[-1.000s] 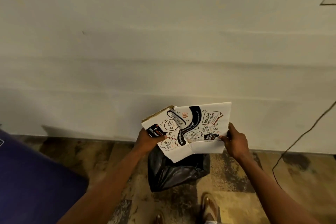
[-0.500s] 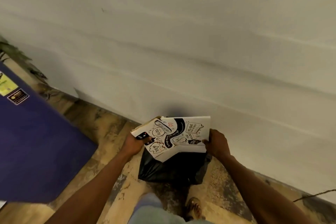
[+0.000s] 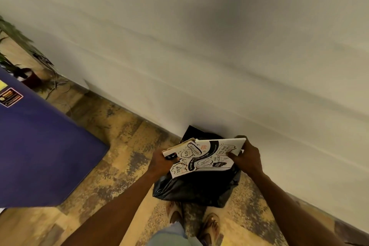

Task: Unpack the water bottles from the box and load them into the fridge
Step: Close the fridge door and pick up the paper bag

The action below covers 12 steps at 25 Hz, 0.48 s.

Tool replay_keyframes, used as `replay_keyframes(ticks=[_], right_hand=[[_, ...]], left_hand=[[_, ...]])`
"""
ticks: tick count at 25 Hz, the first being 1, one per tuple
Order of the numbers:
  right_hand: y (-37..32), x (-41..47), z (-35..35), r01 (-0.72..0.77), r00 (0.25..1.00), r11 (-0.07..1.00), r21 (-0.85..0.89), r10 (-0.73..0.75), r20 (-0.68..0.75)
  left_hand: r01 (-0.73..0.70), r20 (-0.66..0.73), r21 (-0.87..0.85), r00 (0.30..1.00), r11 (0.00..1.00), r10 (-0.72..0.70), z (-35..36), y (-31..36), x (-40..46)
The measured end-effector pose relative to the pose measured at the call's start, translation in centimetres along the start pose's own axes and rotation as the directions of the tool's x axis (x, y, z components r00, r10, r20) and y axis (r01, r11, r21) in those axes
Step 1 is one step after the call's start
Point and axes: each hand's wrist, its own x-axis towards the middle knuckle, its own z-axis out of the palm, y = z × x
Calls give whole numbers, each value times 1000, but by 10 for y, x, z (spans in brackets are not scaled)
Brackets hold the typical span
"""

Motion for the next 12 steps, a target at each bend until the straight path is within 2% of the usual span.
replay_keyframes(ticks=[4, 7, 10, 12], right_hand=[[23, 24, 13, -116, 993, 986, -123, 119, 13], [32, 44, 27, -227, 973, 963, -143, 230, 8], [37, 50, 41, -386, 921, 920, 67, 388, -19], [45, 51, 50, -480, 873, 846, 232, 487, 30]], left_hand=[[-19, 119, 82, 993, 996, 9, 12, 3, 35], [-43, 178, 150, 984, 988, 16, 19, -3, 60], [-124, 218, 179, 972, 976, 83, 23, -4, 72], [-172, 255, 174, 959, 970, 124, 27, -11, 81]])
